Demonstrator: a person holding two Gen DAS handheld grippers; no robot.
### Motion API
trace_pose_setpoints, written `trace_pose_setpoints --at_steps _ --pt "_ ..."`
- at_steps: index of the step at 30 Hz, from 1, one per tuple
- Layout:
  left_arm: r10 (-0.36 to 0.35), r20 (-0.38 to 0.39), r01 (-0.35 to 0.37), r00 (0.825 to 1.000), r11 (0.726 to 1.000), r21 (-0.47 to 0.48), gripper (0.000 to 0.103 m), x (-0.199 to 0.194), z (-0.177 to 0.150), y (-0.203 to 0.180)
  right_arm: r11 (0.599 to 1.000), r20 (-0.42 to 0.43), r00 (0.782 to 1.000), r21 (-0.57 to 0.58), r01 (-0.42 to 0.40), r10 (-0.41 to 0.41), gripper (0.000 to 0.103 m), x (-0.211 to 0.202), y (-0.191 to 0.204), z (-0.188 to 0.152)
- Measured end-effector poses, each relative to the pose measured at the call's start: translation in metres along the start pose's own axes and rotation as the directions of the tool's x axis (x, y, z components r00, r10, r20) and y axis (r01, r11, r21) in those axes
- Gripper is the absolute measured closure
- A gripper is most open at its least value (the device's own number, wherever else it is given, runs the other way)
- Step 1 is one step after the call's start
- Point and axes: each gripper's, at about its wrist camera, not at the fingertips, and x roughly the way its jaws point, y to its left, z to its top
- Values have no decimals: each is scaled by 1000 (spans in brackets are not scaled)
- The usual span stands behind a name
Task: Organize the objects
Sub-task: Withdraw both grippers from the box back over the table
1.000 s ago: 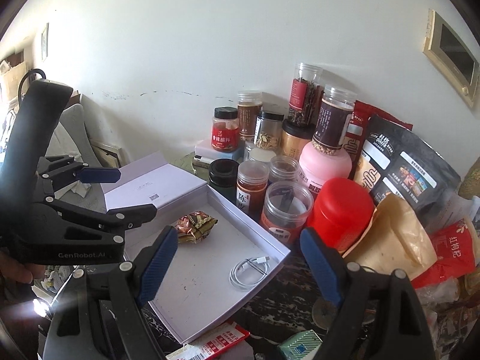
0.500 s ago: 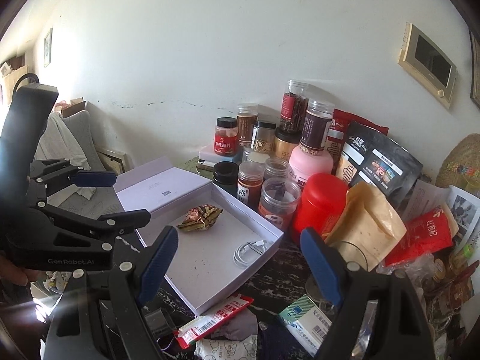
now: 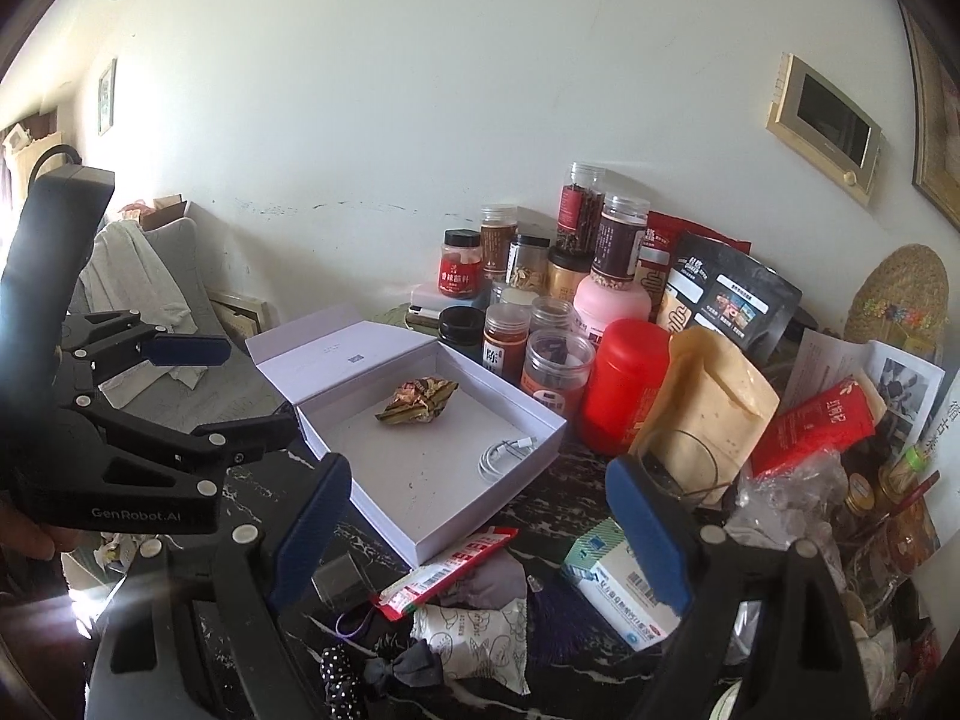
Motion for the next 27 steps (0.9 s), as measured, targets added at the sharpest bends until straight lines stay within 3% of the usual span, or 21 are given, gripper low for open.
trace_pose_setpoints --at_steps 12,27 --pt "-20 -37 22 999 999 41 26 -16 -50 -32 1000 -35 999 12 -7 8 16 -23 10 -50" --pt "-83 -109 88 991 995 42 26 -6 -111 -61 999 -87 996 34 -22 25 16 -28 15 -104"
